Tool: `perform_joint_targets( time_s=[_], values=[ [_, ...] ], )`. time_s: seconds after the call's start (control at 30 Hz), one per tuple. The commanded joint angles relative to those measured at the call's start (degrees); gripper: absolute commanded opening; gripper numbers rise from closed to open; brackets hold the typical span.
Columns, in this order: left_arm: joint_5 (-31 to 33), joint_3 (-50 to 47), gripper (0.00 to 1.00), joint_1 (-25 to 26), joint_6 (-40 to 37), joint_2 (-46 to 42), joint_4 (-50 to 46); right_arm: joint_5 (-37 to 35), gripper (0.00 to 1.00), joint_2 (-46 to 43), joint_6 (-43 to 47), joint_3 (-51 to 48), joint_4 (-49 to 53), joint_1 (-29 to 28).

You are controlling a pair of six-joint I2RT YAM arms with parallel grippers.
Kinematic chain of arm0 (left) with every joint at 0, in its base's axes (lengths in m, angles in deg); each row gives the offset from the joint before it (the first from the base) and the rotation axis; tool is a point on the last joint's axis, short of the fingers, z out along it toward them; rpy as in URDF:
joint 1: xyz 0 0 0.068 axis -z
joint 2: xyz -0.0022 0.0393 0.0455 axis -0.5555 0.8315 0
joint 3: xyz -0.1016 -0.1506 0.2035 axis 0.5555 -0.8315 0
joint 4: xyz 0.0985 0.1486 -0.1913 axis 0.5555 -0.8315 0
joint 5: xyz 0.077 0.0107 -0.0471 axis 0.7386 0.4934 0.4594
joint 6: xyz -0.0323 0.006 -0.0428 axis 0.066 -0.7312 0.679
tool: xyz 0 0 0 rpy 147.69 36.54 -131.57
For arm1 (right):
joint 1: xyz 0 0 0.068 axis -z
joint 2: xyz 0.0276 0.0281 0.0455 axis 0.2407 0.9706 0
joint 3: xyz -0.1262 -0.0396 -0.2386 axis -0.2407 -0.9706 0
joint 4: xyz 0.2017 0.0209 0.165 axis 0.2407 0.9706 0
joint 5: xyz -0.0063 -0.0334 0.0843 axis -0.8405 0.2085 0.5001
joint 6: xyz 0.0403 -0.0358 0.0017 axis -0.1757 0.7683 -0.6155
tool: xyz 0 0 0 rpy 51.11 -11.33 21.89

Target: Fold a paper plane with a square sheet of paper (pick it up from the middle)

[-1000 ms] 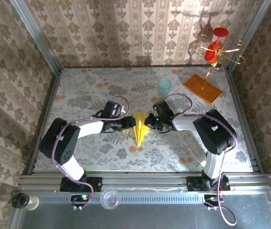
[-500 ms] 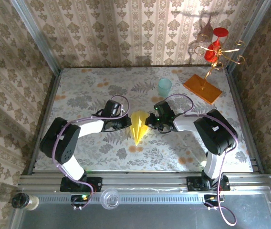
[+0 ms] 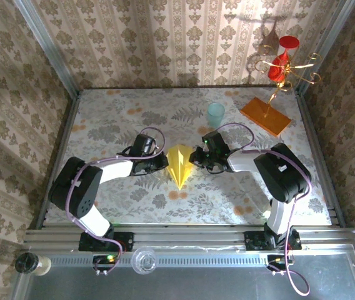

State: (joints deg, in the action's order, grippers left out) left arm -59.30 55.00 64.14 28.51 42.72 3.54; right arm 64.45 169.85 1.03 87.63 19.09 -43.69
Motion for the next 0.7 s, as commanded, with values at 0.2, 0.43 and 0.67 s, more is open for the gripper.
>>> perform_joint_targets(
  time_s=[0.2,0.43,0.67],
  values=[
    [0.5,0.9,0.18,-0.2,0.0,0.0,-2.5,1.0,0.01,1.8,-0.9,0.0,-0.4,0.2],
    [-0.5,3.2,0.37,0.5,-2.4,-5.6,-7.7,1.3,0.01,1.6,-1.1,0.2,-0.2,0.2],
    [0.8,4.7,0.42,4.6,-4.1,-8.8,-13.8,1.3,0.01,1.7,-1.4,0.2,-0.3,0.2]
  ],
)
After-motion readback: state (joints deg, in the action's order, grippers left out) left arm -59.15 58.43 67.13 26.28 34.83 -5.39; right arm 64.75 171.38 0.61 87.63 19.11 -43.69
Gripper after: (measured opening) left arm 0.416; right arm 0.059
